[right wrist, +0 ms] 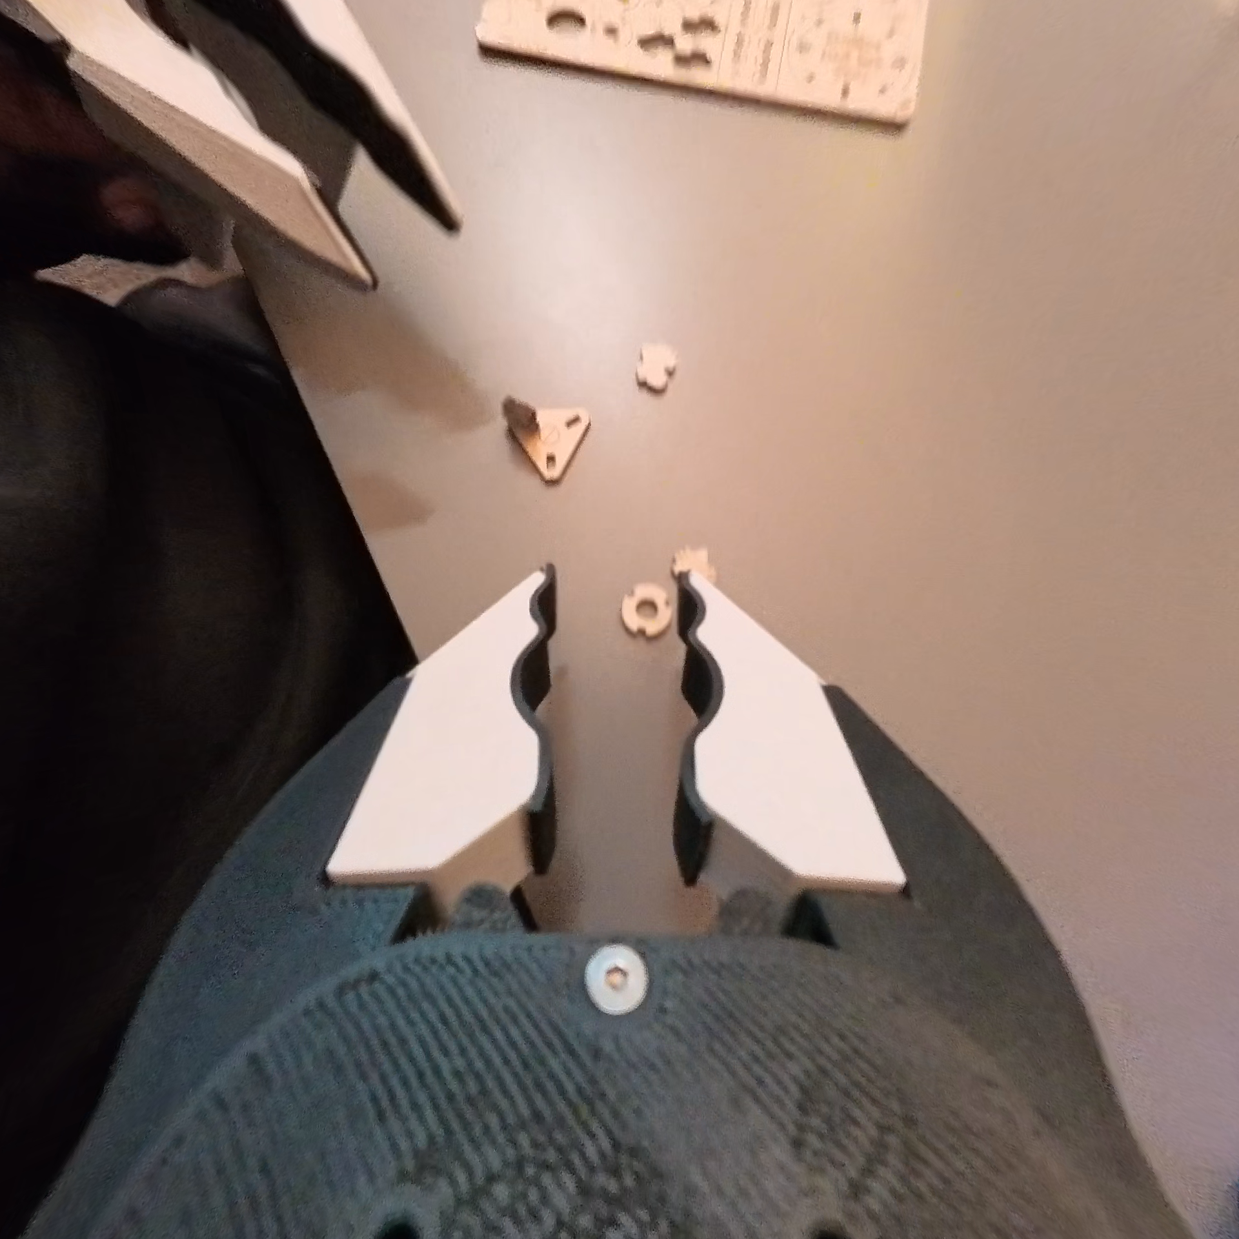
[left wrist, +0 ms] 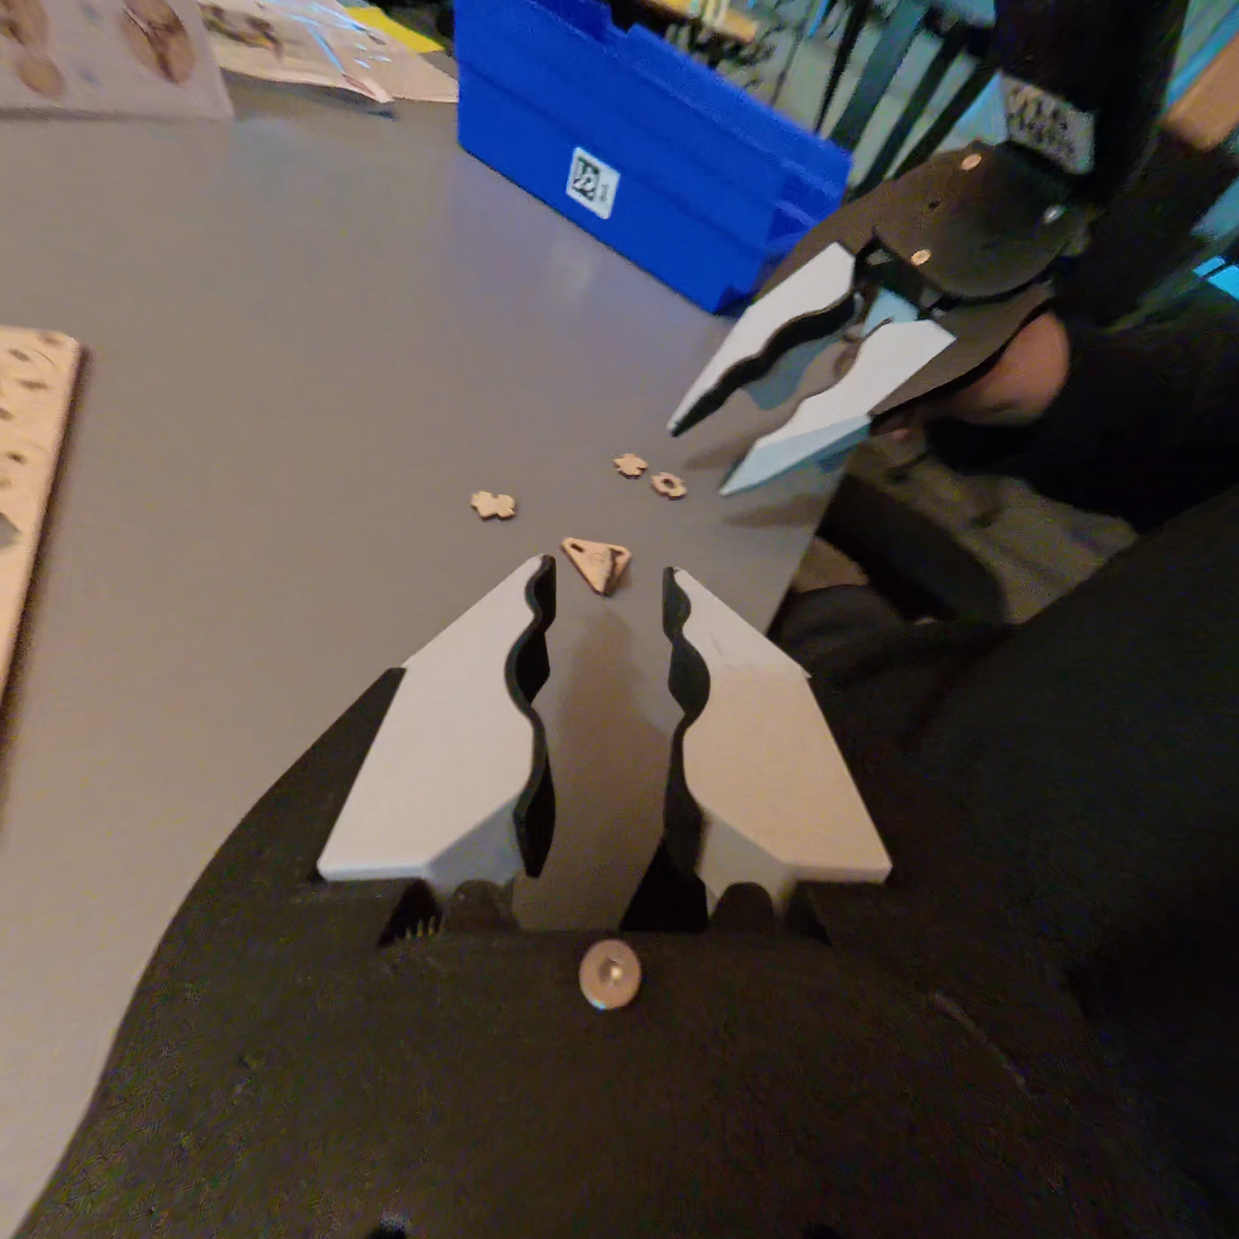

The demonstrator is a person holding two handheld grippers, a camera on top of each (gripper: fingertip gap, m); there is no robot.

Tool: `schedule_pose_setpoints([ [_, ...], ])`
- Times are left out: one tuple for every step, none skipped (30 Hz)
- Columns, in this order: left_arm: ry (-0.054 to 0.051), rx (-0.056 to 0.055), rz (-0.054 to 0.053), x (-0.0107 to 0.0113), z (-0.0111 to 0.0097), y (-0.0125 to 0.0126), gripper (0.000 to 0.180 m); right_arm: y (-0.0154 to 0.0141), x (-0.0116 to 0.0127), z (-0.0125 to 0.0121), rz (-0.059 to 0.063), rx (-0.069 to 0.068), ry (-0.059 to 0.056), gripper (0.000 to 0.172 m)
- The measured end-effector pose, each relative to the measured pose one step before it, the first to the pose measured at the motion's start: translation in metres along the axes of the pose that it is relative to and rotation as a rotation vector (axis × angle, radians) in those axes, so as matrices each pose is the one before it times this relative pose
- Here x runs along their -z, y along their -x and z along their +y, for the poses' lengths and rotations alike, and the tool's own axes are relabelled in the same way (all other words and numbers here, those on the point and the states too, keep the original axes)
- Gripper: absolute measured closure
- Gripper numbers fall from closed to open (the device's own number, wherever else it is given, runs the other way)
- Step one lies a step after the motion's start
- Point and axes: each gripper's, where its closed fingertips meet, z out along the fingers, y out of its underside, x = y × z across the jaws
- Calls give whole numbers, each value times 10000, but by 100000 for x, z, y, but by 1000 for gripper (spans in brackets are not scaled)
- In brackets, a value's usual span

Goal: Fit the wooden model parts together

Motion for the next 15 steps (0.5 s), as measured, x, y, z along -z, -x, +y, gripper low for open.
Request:
schedule_pose_setpoints([
  [126,-448,-421,-369,-189,201,149,-93,18,842,-161,-273,137,134],
  [174,-309,-243,-386,-93,14,149,-8,23,545,-189,-194,-49,133],
  [243,-140,-109,-462,41,-57,149,-119,44,238,-76,-169,-176,134],
  [347,-14,55,-543,227,-203,149,-274,11,57,41,-162,-218,134],
  [421,39,120,-585,386,-240,149,-129,-62,-78,-41,-122,-215,135],
  [394,50,11,-552,433,-53,149,-87,-140,-118,-55,-106,-161,135],
  [312,5,-85,-487,372,66,150,-115,-214,-111,-11,-50,-107,135],
  [231,-40,-100,-377,285,63,151,-20,-290,-49,-40,44,-49,135],
  [168,-32,-123,-267,212,90,153,-14,-359,120,-20,97,79,135],
  [141,-19,-148,-193,181,159,156,-139,-345,232,76,160,156,135],
  [117,-8,-115,-138,171,148,158,-88,-159,-116,93,281,-59,137],
  [90,12,-35,-108,147,51,159,-47,-126,-14,56,299,28,138],
  [69,38,-8,-95,116,32,161,62,-98,-2,-31,317,35,138],
  [62,55,-2,-98,86,39,162,121,-37,-14,-92,269,44,138],
  [66,45,49,-97,67,-40,163,247,-4,-12,-241,122,66,140],
])
